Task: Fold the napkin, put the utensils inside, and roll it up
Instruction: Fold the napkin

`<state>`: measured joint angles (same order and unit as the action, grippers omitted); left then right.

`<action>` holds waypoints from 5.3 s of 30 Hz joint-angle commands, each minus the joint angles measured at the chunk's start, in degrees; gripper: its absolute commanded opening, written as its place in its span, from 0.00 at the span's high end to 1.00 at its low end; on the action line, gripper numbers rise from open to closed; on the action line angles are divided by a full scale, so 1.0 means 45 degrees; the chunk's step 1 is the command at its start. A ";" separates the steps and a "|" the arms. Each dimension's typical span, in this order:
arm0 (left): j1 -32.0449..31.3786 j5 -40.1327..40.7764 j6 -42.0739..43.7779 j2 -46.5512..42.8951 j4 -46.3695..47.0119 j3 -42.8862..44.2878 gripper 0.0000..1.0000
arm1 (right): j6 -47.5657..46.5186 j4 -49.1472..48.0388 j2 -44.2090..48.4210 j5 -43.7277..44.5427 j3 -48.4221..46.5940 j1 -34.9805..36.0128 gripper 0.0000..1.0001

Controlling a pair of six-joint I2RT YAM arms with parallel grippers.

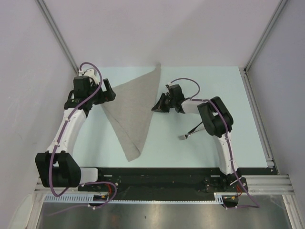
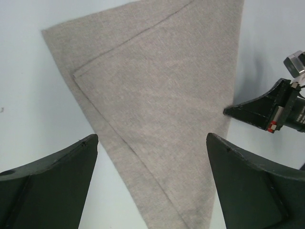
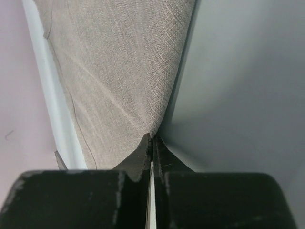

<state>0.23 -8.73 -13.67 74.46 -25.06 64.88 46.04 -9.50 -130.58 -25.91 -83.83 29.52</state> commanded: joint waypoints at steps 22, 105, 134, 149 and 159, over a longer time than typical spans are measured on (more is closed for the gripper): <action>-0.2687 -0.0247 -0.2256 0.5699 0.5313 0.0053 0.24 | -0.4274 0.4707 0.6398 0.0406 0.4626 -0.3415 0.38; -0.1985 0.2291 -0.1356 1.0739 0.2913 0.5835 1.00 | -0.4548 0.5763 0.7476 0.0289 0.4625 -0.4177 0.34; -0.1418 0.2487 -0.2313 1.0310 0.3225 0.5035 1.00 | -0.4568 0.6075 0.7729 0.0738 0.4899 -0.4352 0.33; -0.1496 0.1491 -0.2157 0.9004 0.2776 0.5269 0.14 | -0.3924 0.8419 0.9701 0.3433 0.6245 -0.5017 0.34; -0.2374 0.1902 -0.0654 0.5625 0.0881 0.5196 0.00 | -0.3220 0.7814 0.9528 0.3901 0.6657 -0.5543 0.36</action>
<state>-8.25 -0.32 -20.47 108.22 -18.65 88.55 29.74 26.87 -87.50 -10.76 -53.17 5.39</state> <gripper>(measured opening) 0.996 0.643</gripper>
